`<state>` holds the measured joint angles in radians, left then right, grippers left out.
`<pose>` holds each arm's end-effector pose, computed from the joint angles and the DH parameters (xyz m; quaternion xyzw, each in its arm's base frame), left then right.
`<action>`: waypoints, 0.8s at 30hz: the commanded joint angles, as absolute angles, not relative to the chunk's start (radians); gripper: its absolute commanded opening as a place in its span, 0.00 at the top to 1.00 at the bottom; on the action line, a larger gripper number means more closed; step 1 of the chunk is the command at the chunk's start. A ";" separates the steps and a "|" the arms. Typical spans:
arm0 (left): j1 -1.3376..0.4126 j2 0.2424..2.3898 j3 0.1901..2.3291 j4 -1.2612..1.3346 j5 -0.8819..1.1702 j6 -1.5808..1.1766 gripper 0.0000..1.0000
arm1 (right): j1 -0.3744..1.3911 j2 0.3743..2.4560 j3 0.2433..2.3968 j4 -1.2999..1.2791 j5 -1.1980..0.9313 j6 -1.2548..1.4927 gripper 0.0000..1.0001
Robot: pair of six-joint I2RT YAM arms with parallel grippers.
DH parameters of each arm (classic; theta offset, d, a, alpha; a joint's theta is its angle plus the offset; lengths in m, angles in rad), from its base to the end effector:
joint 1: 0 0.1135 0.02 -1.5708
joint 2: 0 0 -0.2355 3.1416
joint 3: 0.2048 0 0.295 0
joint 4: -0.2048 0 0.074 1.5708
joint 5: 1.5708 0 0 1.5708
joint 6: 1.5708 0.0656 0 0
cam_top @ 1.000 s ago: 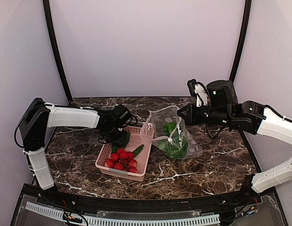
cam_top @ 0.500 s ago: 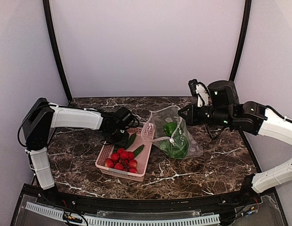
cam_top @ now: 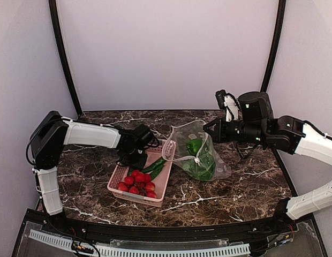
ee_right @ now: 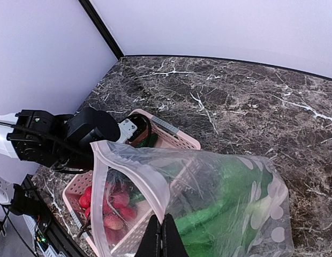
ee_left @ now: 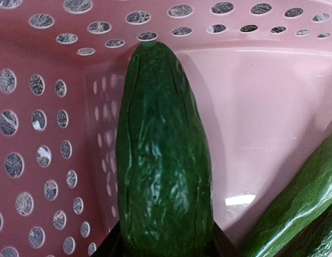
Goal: Place the food in the zip-top bag and seal the zipper
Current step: Pick up the fake vegetable from the bin.
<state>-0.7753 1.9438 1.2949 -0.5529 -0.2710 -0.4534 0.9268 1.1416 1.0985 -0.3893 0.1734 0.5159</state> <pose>0.3135 -0.2826 0.0781 0.1316 0.9654 0.0037 0.2251 0.2126 0.2643 0.3170 -0.1255 0.8310 0.2998 0.4514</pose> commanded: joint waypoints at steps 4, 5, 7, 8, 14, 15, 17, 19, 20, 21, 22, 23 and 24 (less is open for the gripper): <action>-0.781 1.829 1.321 -0.605 -0.288 -0.457 0.64 | 0.920 1.124 1.088 -0.353 0.188 0.526 1.00; -0.782 1.811 1.321 -0.602 -0.288 -0.456 0.64 | 0.920 1.124 1.089 -0.352 0.187 0.526 1.00; -0.783 1.756 1.320 -0.597 -0.287 -0.449 0.65 | 0.920 1.127 1.091 -0.353 0.186 0.525 1.00; -0.783 1.716 1.317 -0.595 -0.283 -0.445 0.65 | 0.920 1.129 1.091 -0.353 0.184 0.523 1.00; -0.783 1.535 1.272 -0.580 -0.223 -0.419 0.67 | 0.920 1.142 1.096 -0.332 0.160 0.496 1.00; -0.783 1.513 1.262 -0.579 -0.207 -0.419 0.67 | 0.920 1.144 1.095 -0.323 0.150 0.485 1.00; -0.787 1.422 1.246 -0.581 -0.144 -0.421 0.67 | 0.920 1.150 1.096 -0.301 0.115 0.460 1.00; -0.803 1.363 1.241 -0.587 -0.057 -0.424 0.67 | 0.922 1.160 1.097 -0.283 0.080 0.432 1.00; -0.814 1.346 1.243 -0.598 -0.018 -0.430 0.67 | 0.923 1.167 1.099 -0.274 0.063 0.421 1.00; -0.840 1.314 1.246 -0.604 0.034 -0.432 0.67 | 0.924 1.178 1.100 -0.270 0.054 0.413 1.00; -0.856 1.301 1.248 -0.613 0.063 -0.437 0.67 | 0.925 1.188 1.103 -0.267 0.050 0.408 1.00; -0.882 1.280 1.251 -0.616 0.122 -0.443 0.67 | 0.926 1.198 1.108 -0.268 0.049 0.407 1.00; -0.894 1.271 1.251 -0.625 0.144 -0.455 0.67 | 0.926 1.209 1.113 -0.268 0.048 0.407 1.00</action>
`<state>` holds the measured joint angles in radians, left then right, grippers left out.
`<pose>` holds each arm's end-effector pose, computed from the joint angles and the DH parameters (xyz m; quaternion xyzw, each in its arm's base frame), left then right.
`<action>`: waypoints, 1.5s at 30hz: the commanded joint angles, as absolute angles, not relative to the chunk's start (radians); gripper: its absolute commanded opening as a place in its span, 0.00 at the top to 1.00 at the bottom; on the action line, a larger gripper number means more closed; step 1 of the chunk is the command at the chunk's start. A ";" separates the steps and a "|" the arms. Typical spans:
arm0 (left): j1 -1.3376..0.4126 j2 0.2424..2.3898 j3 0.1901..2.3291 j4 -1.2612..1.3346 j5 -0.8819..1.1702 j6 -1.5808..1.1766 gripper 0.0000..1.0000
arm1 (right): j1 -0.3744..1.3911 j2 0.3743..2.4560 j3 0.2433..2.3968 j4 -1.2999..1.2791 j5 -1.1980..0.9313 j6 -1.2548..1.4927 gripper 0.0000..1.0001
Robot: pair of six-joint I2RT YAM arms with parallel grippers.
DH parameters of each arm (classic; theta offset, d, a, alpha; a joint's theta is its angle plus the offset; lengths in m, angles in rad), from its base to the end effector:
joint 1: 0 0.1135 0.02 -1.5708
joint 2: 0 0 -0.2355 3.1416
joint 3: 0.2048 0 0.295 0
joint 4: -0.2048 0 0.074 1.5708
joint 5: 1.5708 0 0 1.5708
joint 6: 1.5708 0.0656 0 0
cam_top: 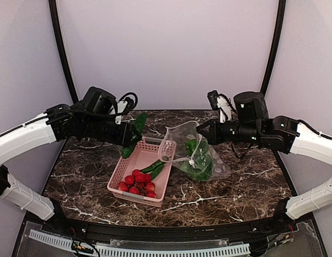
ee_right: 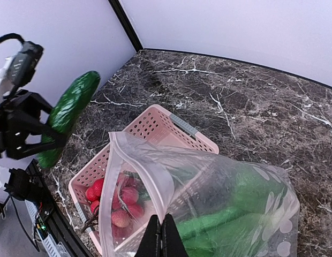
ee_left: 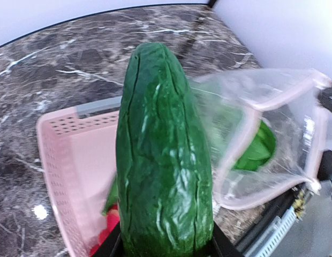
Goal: Place the food in the zip-top bag and seal the zipper
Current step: Pick up the fake vegetable from the bin, then place the fake vegetable in the zipper food storage bag.
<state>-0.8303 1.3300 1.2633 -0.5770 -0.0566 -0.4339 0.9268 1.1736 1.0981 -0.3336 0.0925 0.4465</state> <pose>0.2507 -0.2688 0.2991 0.1637 0.8791 -0.2437 0.3755 0.2145 0.2757 0.3133 -0.1740 0.8172 0.3176 0.4484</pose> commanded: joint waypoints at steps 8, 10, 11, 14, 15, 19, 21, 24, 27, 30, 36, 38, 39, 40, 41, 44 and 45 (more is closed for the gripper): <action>-1.009 1.224 1.219 -0.643 0.289 -0.552 0.67 | 0.932 1.254 1.121 -0.234 0.027 0.434 1.00; -1.015 1.228 1.208 -0.639 0.313 -0.564 0.67 | 0.936 1.255 1.120 -0.222 0.015 0.428 1.00; -1.016 1.236 1.204 -0.640 0.316 -0.567 0.67 | 0.940 1.256 1.122 -0.219 0.010 0.420 1.00; -1.016 1.262 1.217 -0.661 0.289 -0.572 0.67 | 0.957 1.254 1.127 -0.215 0.004 0.393 1.00; -1.016 1.281 1.222 -0.662 0.288 -0.567 0.67 | 0.964 1.253 1.129 -0.215 0.005 0.382 1.00; -1.016 1.346 1.258 -0.622 0.338 -0.555 0.67 | 0.990 1.254 1.133 -0.216 -0.028 0.350 1.00; -1.016 1.385 1.280 -0.614 0.361 -0.542 0.67 | 1.004 1.257 1.133 -0.215 -0.036 0.336 1.00; -1.015 1.440 1.323 -0.619 0.362 -0.523 0.67 | 1.024 1.261 1.136 -0.217 -0.049 0.316 1.00; -1.003 1.473 1.351 -0.613 0.371 -0.503 0.66 | 1.038 1.261 1.137 -0.218 -0.068 0.298 1.00; -0.971 1.513 1.376 -0.594 0.386 -0.496 0.65 | 1.050 1.263 1.132 -0.219 -0.094 0.285 1.00; -0.907 1.575 1.422 -0.556 0.389 -0.487 0.62 | 1.062 1.268 1.123 -0.244 -0.110 0.286 1.00; -0.898 1.608 1.446 -0.552 0.392 -0.480 0.61 | 1.063 1.268 1.119 -0.243 -0.118 0.287 1.00; -0.895 1.630 1.465 -0.552 0.393 -0.477 0.61 | 1.065 1.269 1.118 -0.242 -0.122 0.288 1.00; -0.894 1.642 1.475 -0.553 0.399 -0.472 0.60 | 1.066 1.272 1.115 -0.241 -0.123 0.290 1.00; -0.893 1.666 1.494 -0.554 0.403 -0.469 0.59 | 1.067 1.273 1.114 -0.241 -0.123 0.294 1.00; -0.893 1.711 1.534 -0.580 0.405 -0.451 0.58 | 1.068 1.281 1.113 -0.241 -0.123 0.301 1.00; -0.893 1.732 1.555 -0.588 0.405 -0.446 0.57 | 1.069 1.284 1.113 -0.240 -0.121 0.304 1.00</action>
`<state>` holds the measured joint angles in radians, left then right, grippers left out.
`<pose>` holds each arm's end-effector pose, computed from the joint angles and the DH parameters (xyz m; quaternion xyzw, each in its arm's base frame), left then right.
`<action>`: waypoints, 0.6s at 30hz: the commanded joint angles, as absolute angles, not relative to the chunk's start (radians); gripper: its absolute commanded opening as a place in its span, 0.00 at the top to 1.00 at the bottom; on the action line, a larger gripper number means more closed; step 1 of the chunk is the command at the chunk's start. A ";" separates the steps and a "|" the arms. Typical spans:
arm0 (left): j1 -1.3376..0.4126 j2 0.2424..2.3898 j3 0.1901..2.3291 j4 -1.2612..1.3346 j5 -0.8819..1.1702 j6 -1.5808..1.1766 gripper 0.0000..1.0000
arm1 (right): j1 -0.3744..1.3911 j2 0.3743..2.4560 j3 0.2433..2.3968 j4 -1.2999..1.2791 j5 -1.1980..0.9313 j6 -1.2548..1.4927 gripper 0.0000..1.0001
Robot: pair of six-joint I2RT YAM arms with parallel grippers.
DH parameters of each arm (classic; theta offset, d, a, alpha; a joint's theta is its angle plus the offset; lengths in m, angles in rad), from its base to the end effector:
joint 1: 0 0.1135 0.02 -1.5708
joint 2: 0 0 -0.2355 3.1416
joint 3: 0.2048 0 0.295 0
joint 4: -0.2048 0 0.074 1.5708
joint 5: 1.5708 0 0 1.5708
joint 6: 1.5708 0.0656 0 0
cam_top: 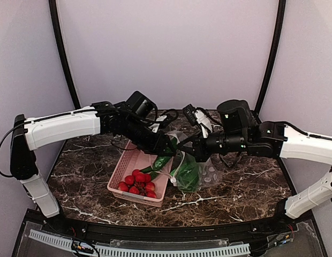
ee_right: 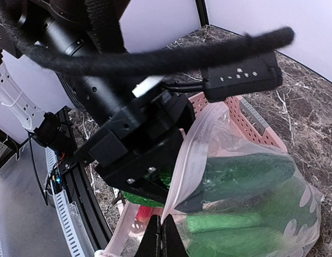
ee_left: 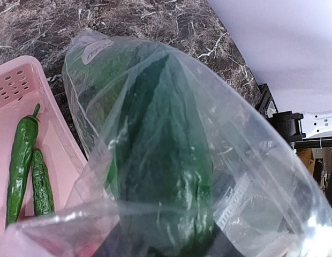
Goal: Place the food in the zip-top bag and seal the zipper
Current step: Place the fake vegetable in the zipper food storage bag.
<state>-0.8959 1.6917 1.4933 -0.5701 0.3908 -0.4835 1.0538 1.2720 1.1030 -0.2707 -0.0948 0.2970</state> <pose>0.2555 -0.3593 0.2556 0.2591 0.8684 -0.3816 0.1818 0.1782 0.3261 0.2898 -0.3351 0.7743 0.3659 0.3928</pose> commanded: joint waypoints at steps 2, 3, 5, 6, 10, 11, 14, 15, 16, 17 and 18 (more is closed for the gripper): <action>-0.893 1.754 1.578 -0.607 0.398 -0.435 0.56 | 1.068 1.289 1.114 -0.247 -0.106 0.314 1.00; -0.892 1.759 1.588 -0.615 0.396 -0.430 0.56 | 1.069 1.290 1.113 -0.250 -0.098 0.317 1.00; -0.891 1.771 1.594 -0.621 0.383 -0.428 0.55 | 1.069 1.291 1.112 -0.258 -0.076 0.326 1.00; -0.891 1.771 1.595 -0.622 0.376 -0.428 0.53 | 1.068 1.292 1.110 -0.260 -0.065 0.332 1.00; -0.891 1.770 1.595 -0.623 0.356 -0.428 0.44 | 1.069 1.289 1.107 -0.267 -0.048 0.344 1.00; -0.891 1.769 1.595 -0.623 0.354 -0.428 0.41 | 1.068 1.286 1.106 -0.266 -0.045 0.344 1.00; -0.890 1.768 1.597 -0.624 0.351 -0.428 0.35 | 1.069 1.279 1.103 -0.266 -0.029 0.344 1.00; -0.891 1.765 1.597 -0.624 0.350 -0.428 0.34 | 1.068 1.276 1.102 -0.265 -0.025 0.345 1.00; -0.891 1.765 1.597 -0.625 0.348 -0.428 0.34 | 1.069 1.272 1.101 -0.265 -0.020 0.344 1.00; -0.891 1.762 1.596 -0.626 0.345 -0.426 0.33 | 1.068 1.268 1.100 -0.265 -0.015 0.344 1.00; -0.891 1.761 1.596 -0.627 0.343 -0.426 0.33 | 1.069 1.267 1.100 -0.265 -0.012 0.344 1.00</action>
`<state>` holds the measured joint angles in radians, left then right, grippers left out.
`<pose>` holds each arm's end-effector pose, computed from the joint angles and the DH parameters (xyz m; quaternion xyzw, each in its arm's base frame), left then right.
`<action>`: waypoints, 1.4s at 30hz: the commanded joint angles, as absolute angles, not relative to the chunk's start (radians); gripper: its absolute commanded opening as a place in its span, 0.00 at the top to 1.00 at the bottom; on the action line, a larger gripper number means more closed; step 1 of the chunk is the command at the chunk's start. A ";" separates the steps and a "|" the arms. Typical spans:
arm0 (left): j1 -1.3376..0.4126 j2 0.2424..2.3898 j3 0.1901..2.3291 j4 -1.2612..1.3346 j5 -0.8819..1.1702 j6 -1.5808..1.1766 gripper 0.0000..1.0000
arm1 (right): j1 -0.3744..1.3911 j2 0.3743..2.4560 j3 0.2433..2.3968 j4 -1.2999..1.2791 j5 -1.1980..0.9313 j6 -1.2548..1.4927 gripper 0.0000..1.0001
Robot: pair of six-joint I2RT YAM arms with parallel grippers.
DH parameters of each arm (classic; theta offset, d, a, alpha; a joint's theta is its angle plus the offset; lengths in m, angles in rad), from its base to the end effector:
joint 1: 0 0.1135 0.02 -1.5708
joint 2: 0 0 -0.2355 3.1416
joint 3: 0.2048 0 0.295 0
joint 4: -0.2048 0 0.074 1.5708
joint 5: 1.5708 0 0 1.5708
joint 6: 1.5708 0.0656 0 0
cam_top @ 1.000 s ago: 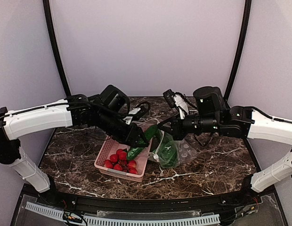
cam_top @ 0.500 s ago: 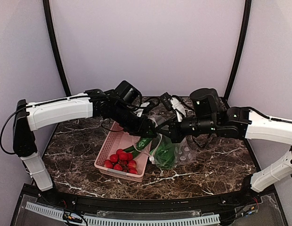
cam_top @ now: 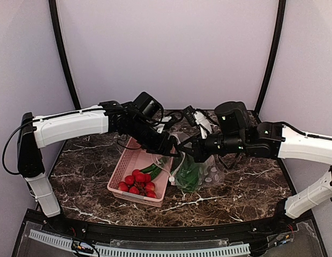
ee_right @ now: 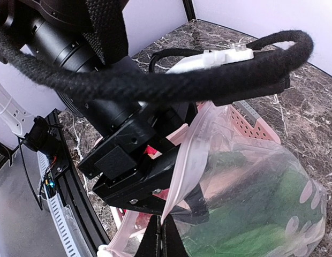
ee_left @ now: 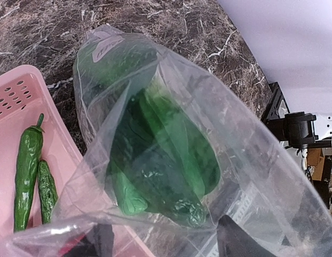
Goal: Place the food in the zip-top bag and seal the zipper
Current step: Place the fake vegetable in the zipper food storage bag, then pick up the fake vegetable from the bin.
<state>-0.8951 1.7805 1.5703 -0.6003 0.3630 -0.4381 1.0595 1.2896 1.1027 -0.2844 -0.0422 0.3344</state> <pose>0.2678 -0.3714 0.2442 0.2721 0.8744 -0.3574 0.1832 0.1806 0.3275 0.2817 -0.3126 0.7931 0.3491 0.3890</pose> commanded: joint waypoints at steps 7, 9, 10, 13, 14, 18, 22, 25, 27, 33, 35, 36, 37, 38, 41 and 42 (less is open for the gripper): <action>-0.891 1.718 1.584 -0.607 0.334 -0.408 0.33 | 1.069 1.255 1.091 -0.271 0.041 0.368 1.00; -0.893 1.679 1.568 -0.593 0.325 -0.378 0.32 | 1.068 1.248 1.092 -0.289 0.095 0.392 1.00; -0.896 1.662 1.547 -0.576 0.319 -0.346 0.31 | 1.067 1.241 1.092 -0.294 0.114 0.409 1.00; -0.897 1.543 1.478 -0.534 0.311 -0.287 0.27 | 1.054 1.201 1.071 -0.299 0.190 0.464 1.00; -0.896 1.490 1.436 -0.515 0.315 -0.264 0.25 | 1.046 1.182 1.063 -0.297 0.201 0.478 1.00; -0.897 1.351 1.323 -0.501 0.364 -0.212 0.19 | 1.018 1.148 1.047 -0.297 0.221 0.508 1.00; -0.897 1.247 1.239 -0.543 0.388 -0.178 0.13 | 0.999 1.138 1.036 -0.298 0.225 0.532 1.00; -0.888 1.183 1.185 -0.552 0.326 -0.197 0.10 | 0.990 1.138 1.035 -0.299 0.219 0.544 1.00; -0.853 1.152 1.145 -0.552 0.306 -0.221 0.09 | 0.987 1.141 1.035 -0.298 0.216 0.545 1.00; -0.745 1.192 1.040 -0.519 0.285 -0.270 0.16 | 0.982 1.153 1.047 -0.298 0.201 0.545 1.00; -0.734 1.263 1.055 -0.525 0.258 -0.268 0.22 | 0.981 1.158 1.050 -0.297 0.197 0.545 1.00; -0.734 1.291 1.068 -0.534 0.239 -0.264 0.24 | 0.982 1.161 1.052 -0.298 0.194 0.545 1.00; -0.733 1.346 1.097 -0.555 0.231 -0.253 0.27 | 0.982 1.163 1.053 -0.297 0.191 0.545 1.00; -0.733 1.372 1.110 -0.562 0.222 -0.246 0.28 | 0.982 1.164 1.054 -0.297 0.188 0.545 1.00; -0.733 1.481 1.156 -0.569 0.184 -0.208 0.34 | 0.980 1.157 1.046 -0.297 0.189 0.551 1.00; -0.733 1.501 1.164 -0.569 0.175 -0.193 0.35 | 0.980 1.152 1.043 -0.298 0.191 0.555 1.00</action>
<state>-0.7372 1.4307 1.1152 -0.5335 0.2379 -0.2420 0.9920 1.1595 1.0431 -0.3115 0.1879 0.5377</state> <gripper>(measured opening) 0.665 0.006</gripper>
